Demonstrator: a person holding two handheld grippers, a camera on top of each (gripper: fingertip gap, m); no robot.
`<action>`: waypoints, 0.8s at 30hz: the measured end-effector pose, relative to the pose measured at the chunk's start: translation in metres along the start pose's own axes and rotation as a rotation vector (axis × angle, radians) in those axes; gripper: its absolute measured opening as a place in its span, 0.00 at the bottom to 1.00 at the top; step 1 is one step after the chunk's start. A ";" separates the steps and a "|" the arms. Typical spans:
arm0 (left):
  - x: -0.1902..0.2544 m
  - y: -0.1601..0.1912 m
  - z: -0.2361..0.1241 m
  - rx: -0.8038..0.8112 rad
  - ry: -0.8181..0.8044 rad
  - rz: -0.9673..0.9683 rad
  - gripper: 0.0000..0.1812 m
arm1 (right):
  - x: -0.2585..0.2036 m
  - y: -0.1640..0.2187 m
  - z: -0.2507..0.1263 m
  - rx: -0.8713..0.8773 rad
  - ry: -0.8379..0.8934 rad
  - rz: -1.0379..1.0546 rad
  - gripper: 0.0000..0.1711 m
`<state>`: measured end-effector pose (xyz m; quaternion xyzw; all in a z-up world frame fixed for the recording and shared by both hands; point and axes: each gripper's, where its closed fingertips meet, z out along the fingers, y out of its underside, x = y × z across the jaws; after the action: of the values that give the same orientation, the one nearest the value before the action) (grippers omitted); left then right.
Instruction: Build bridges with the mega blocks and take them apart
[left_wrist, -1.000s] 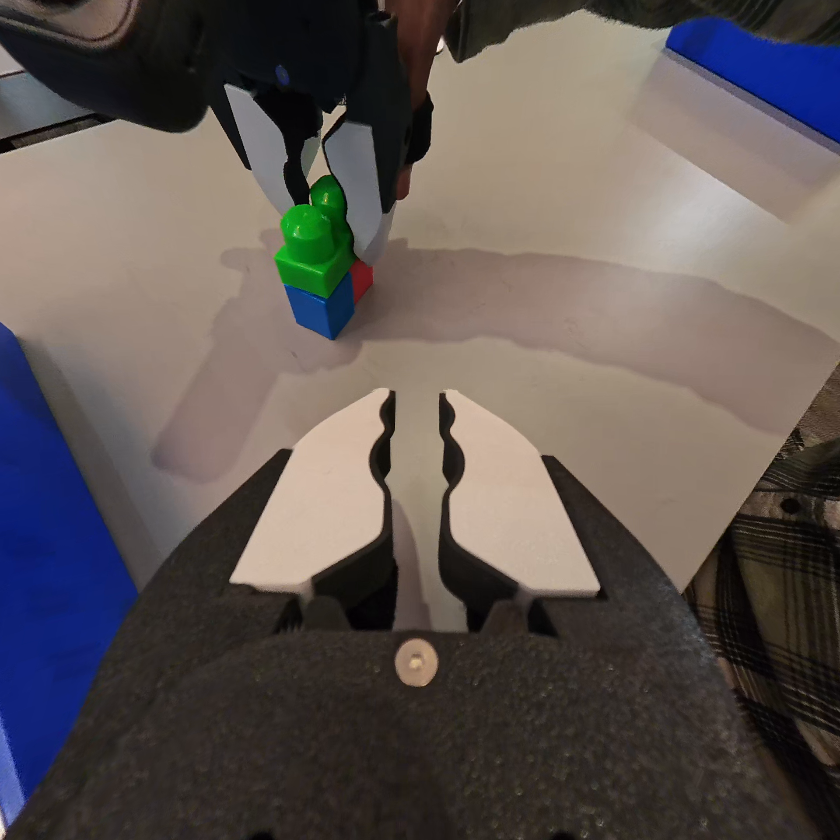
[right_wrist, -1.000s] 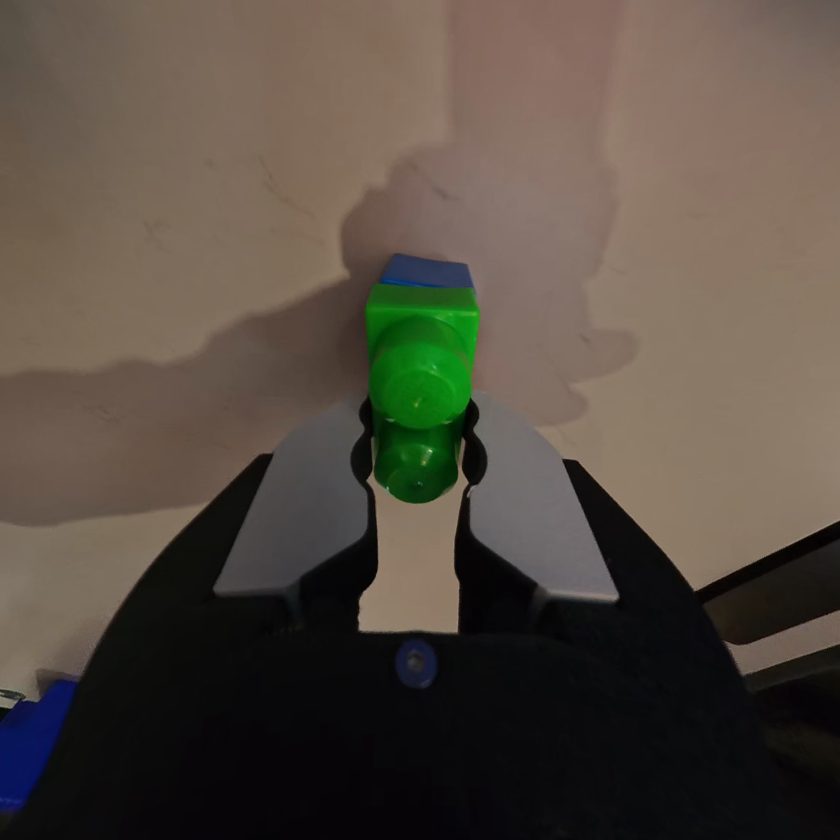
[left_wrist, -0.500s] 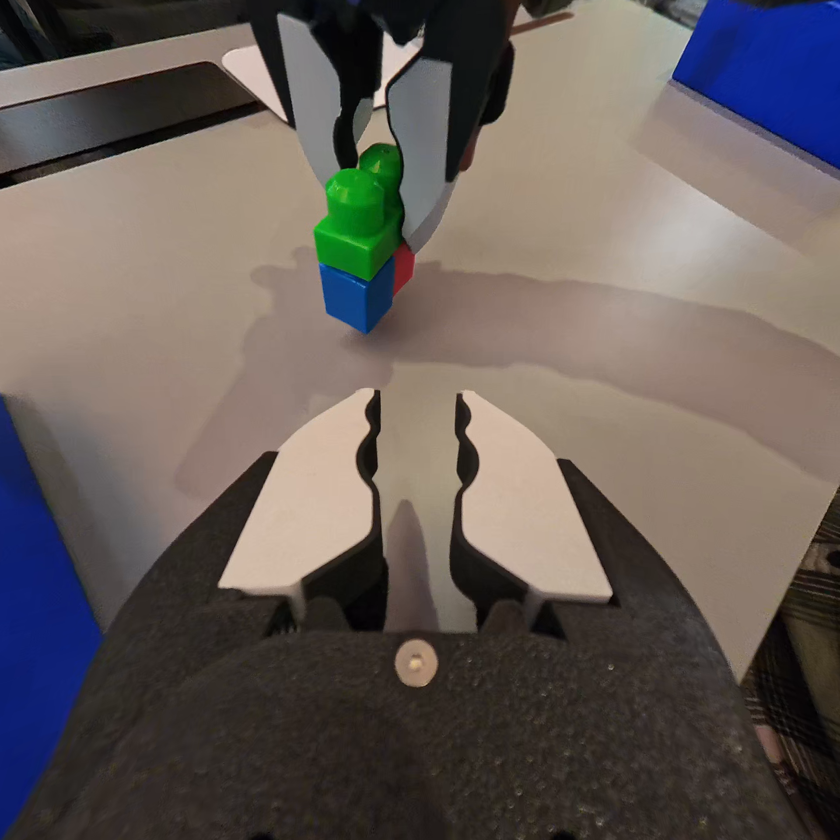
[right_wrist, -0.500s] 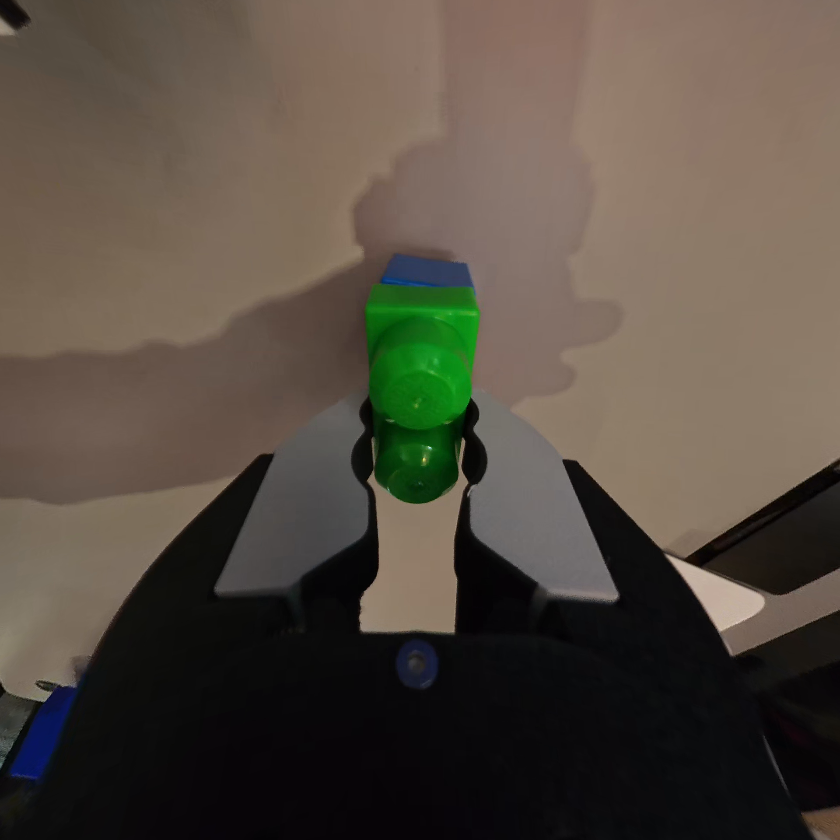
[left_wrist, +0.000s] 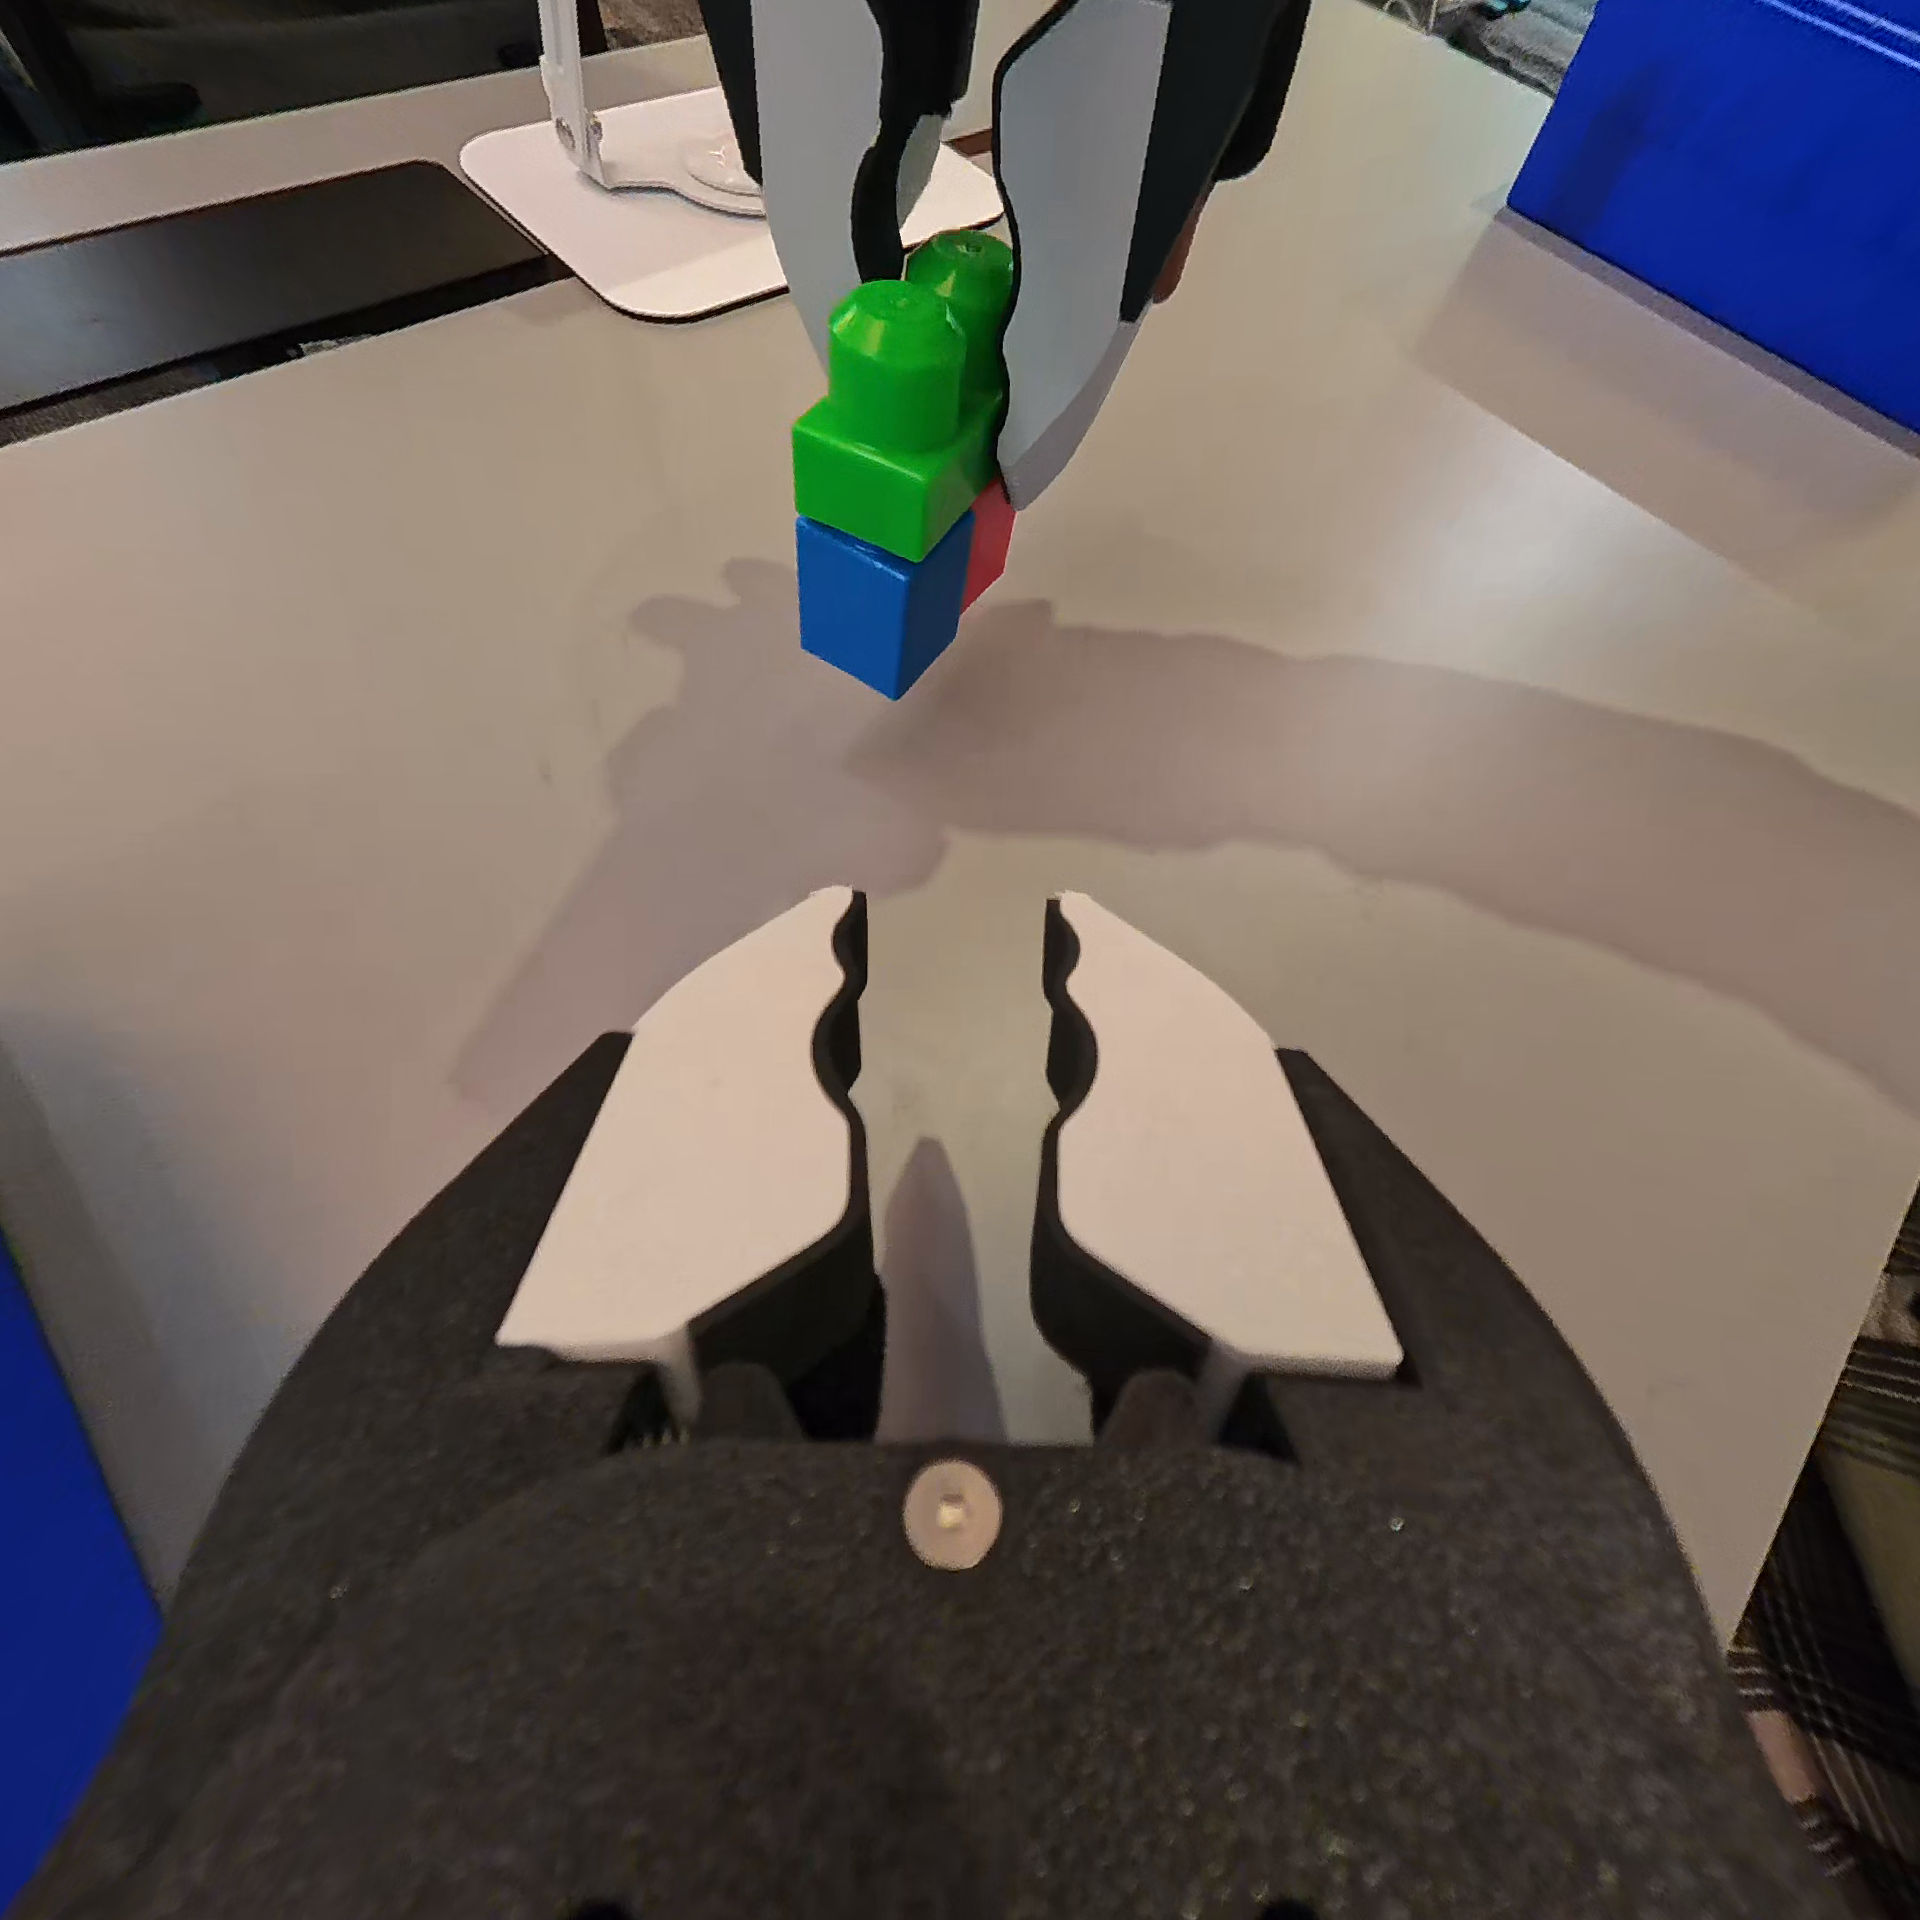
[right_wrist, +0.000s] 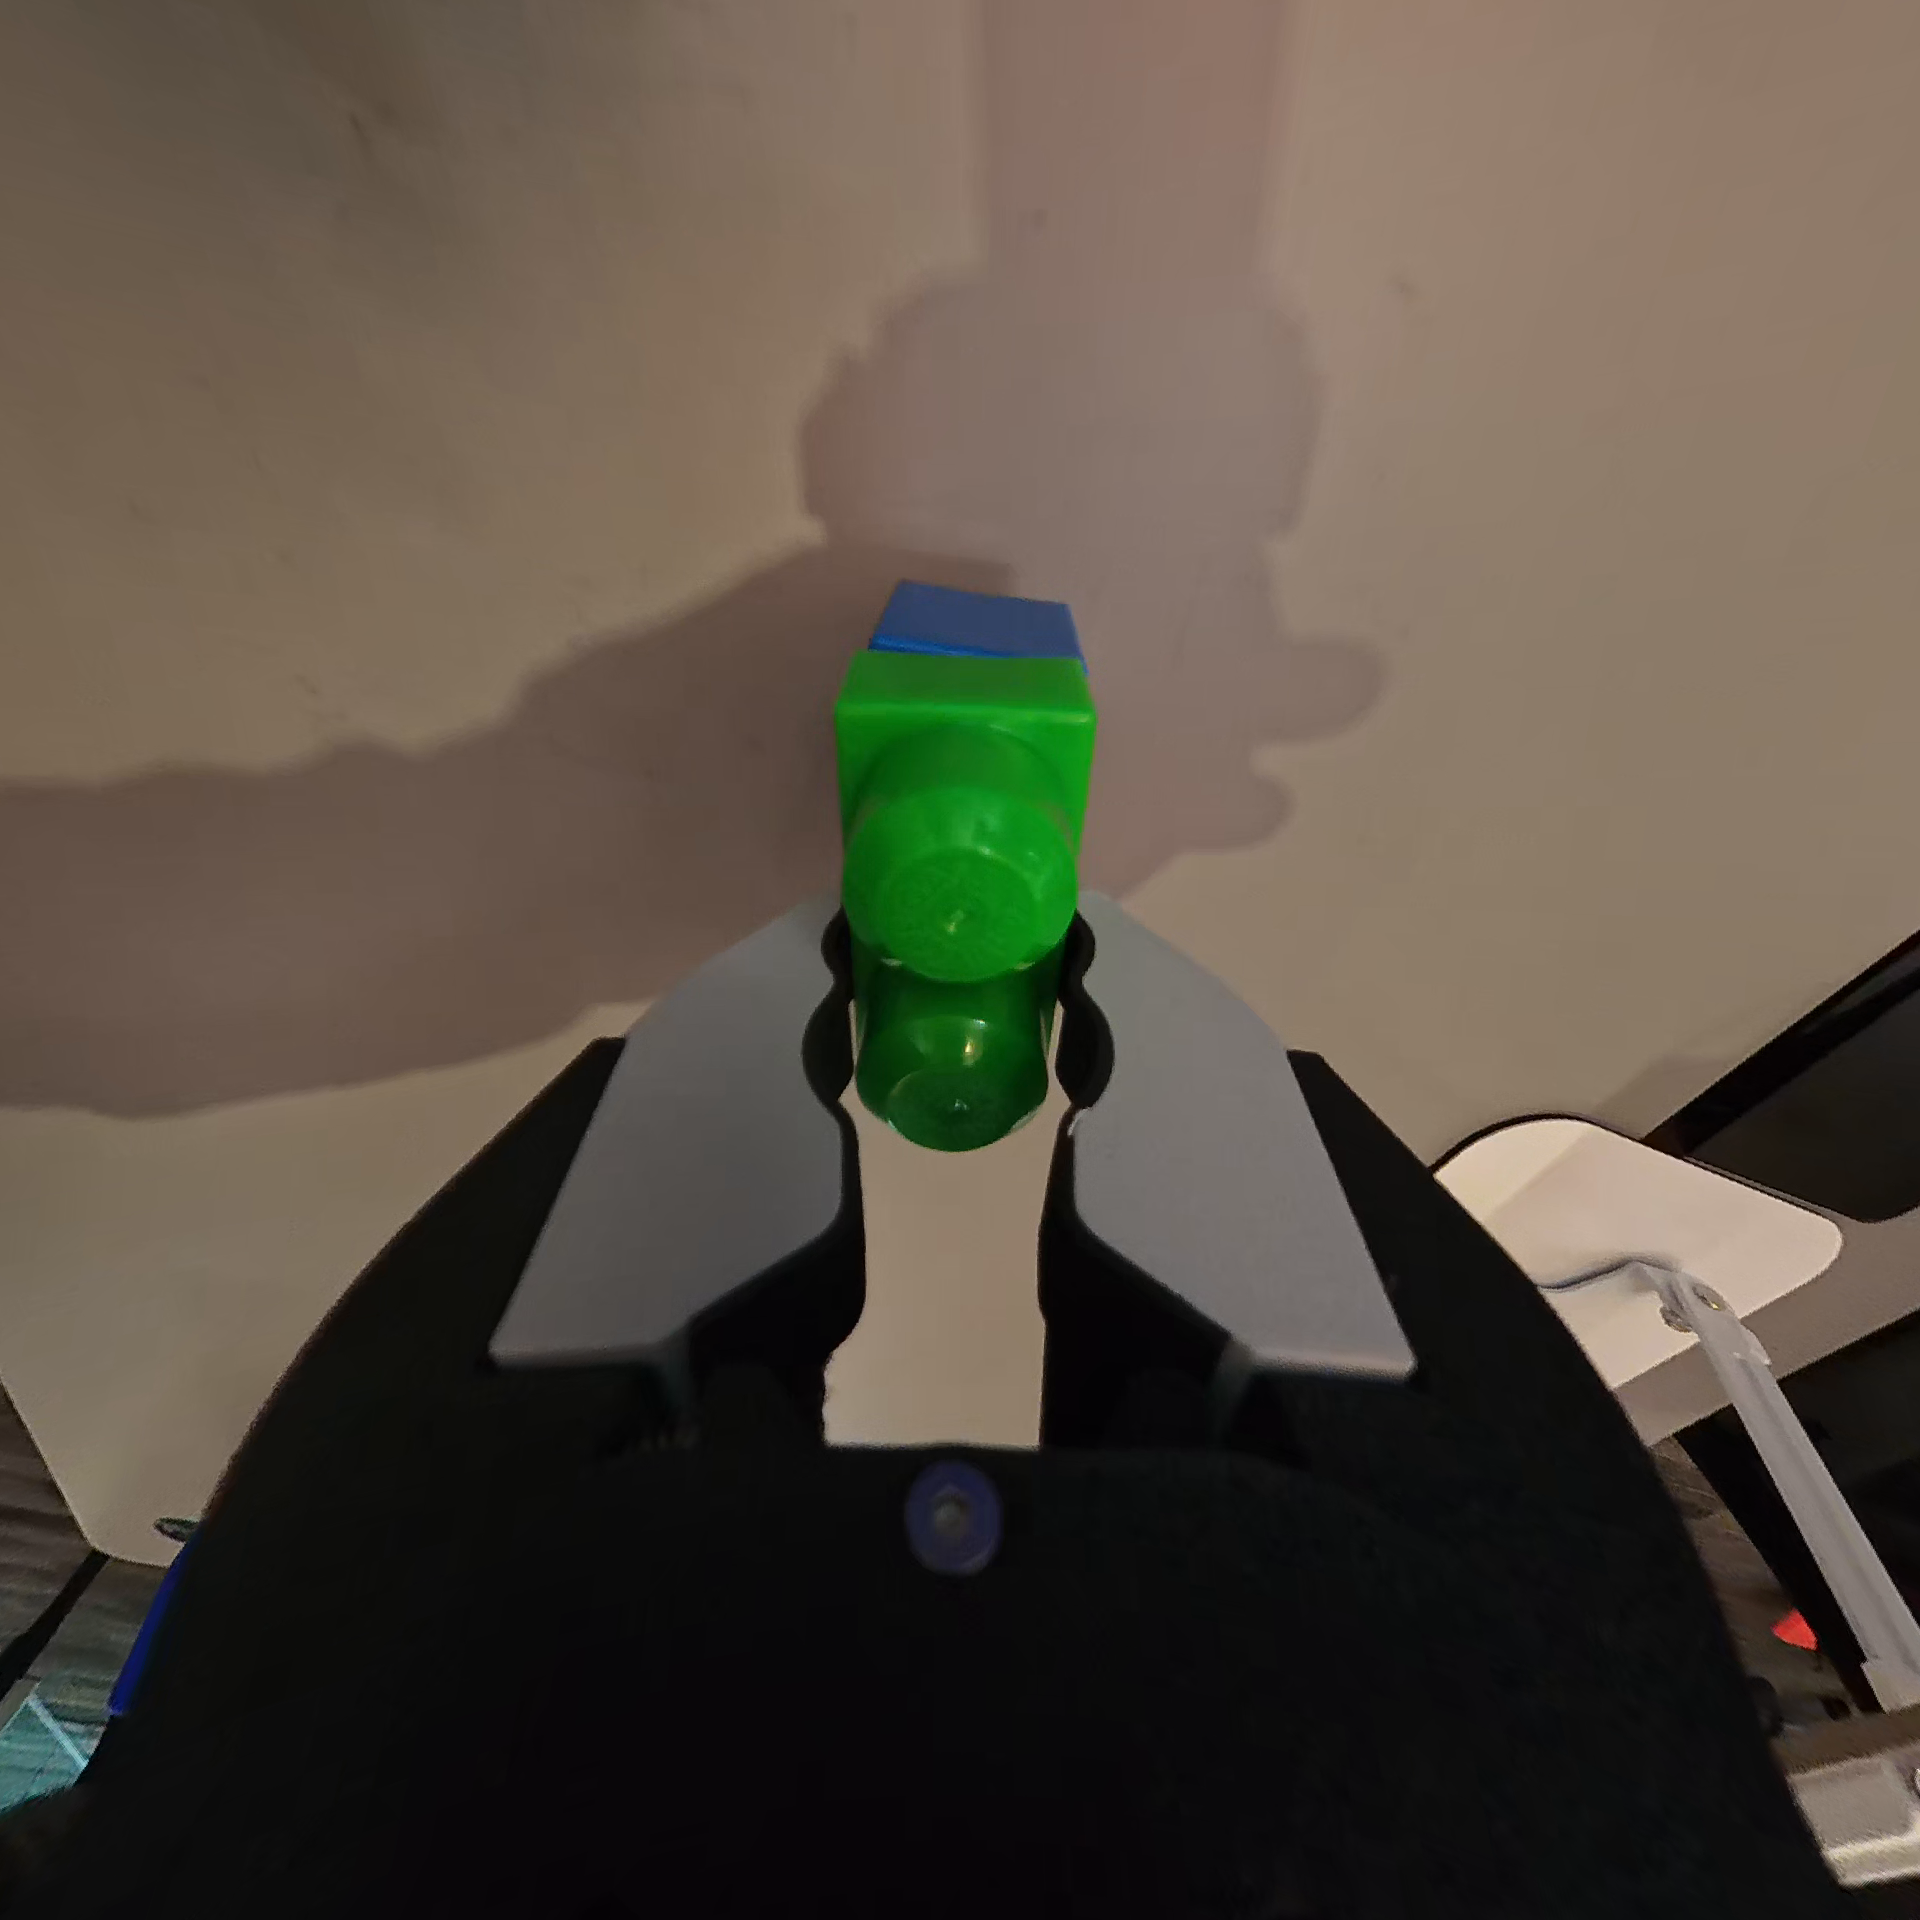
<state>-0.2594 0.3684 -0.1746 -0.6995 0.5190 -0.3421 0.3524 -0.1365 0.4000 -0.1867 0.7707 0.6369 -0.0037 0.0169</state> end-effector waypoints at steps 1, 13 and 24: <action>0.000 0.000 -0.001 -0.002 -0.004 0.001 0.18 | 0.000 0.000 0.001 0.001 -0.001 0.001 0.21; 0.007 0.004 -0.016 0.014 -0.011 0.004 0.17 | 0.012 -0.018 0.017 -0.004 0.003 0.000 0.21; 0.020 0.002 -0.023 0.037 0.006 0.025 0.17 | 0.016 -0.023 0.035 -0.021 0.005 -0.004 0.21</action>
<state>-0.2755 0.3450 -0.1618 -0.6854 0.5224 -0.3491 0.3681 -0.1560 0.4193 -0.2231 0.7692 0.6386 0.0046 0.0234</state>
